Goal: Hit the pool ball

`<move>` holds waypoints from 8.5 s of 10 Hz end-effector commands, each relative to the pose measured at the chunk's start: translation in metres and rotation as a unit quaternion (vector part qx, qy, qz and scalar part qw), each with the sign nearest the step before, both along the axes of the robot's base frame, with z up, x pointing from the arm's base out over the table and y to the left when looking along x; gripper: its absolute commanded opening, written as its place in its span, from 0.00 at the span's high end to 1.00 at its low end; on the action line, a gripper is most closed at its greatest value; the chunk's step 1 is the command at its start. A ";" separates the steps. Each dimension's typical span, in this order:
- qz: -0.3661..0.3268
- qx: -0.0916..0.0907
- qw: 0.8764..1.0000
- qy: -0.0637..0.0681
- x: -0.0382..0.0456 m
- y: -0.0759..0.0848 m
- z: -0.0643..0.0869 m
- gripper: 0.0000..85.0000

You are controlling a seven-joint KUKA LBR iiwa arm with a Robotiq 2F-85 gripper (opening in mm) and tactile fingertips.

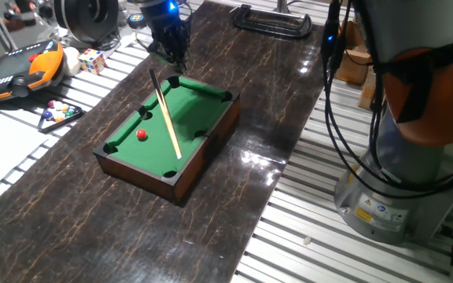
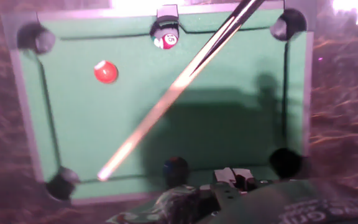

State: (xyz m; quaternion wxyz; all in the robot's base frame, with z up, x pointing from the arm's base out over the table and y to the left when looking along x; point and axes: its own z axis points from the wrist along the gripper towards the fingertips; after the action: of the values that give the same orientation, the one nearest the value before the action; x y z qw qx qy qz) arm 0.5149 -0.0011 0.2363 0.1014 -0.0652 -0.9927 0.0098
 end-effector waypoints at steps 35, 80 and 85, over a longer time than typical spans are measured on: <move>-0.262 -0.021 0.958 -0.113 0.0675 0.012 -0.122 0.37; -0.552 -0.041 0.821 -0.136 0.0620 -0.021 -0.066 0.99; -0.627 -0.052 0.765 -0.137 0.0590 -0.034 -0.065 0.99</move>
State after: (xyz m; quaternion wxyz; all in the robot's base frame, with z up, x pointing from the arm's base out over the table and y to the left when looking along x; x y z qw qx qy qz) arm 0.5738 -0.0359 0.1711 -0.0536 -0.6214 -0.7814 -0.0179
